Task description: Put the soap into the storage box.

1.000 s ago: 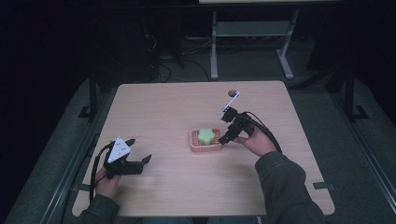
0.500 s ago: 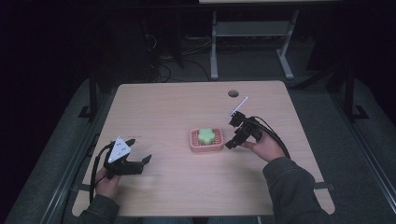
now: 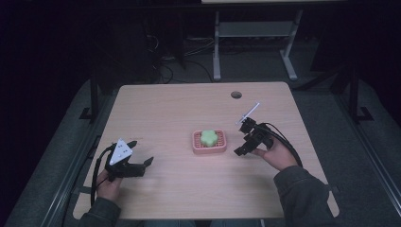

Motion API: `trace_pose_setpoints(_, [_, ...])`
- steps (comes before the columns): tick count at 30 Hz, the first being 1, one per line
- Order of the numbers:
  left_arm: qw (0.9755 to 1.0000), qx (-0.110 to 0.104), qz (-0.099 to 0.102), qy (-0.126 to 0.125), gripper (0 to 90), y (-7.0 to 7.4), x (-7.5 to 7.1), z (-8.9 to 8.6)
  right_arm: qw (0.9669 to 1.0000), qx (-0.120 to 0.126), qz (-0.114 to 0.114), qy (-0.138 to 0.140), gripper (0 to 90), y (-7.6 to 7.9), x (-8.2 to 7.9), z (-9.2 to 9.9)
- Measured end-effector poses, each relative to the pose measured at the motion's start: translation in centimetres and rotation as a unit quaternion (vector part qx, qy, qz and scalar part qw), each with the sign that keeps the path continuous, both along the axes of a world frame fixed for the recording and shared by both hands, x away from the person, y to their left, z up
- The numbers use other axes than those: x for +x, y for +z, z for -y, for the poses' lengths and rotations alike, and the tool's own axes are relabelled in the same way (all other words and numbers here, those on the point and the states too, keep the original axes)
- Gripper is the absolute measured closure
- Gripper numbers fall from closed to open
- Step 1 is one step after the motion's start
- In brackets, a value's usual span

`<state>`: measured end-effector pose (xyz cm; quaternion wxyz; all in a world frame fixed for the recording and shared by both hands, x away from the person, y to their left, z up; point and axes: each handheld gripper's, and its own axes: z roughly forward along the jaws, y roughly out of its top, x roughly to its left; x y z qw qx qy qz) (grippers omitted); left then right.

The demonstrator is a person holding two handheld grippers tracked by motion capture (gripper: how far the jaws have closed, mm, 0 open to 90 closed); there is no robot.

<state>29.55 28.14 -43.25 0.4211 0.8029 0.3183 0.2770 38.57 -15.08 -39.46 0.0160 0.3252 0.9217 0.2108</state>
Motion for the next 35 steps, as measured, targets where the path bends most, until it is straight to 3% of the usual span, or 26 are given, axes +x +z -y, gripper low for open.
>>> trace_pose_setpoints(10, [1.0,0.001,0.0,-0.001,14.1,-0.1,0.0,0.1,0.9998,0.01,-0.001,-0.016,26.7,-0.4,-1.4,2.2])
trace_pose_setpoints(32, [1.0,0.002,-0.002,0.0,14.1,-0.2,0.0,0.1,0.9981,0.027,-0.005,-0.055,26.8,-3.4,-5.3,7.0])
trace_pose_setpoints(35, [0.9999,0.012,-0.002,-0.004,14.1,-0.2,0.1,0.0,0.9975,0.036,-0.002,-0.061,26.8,-3.6,-6.1,7.6])
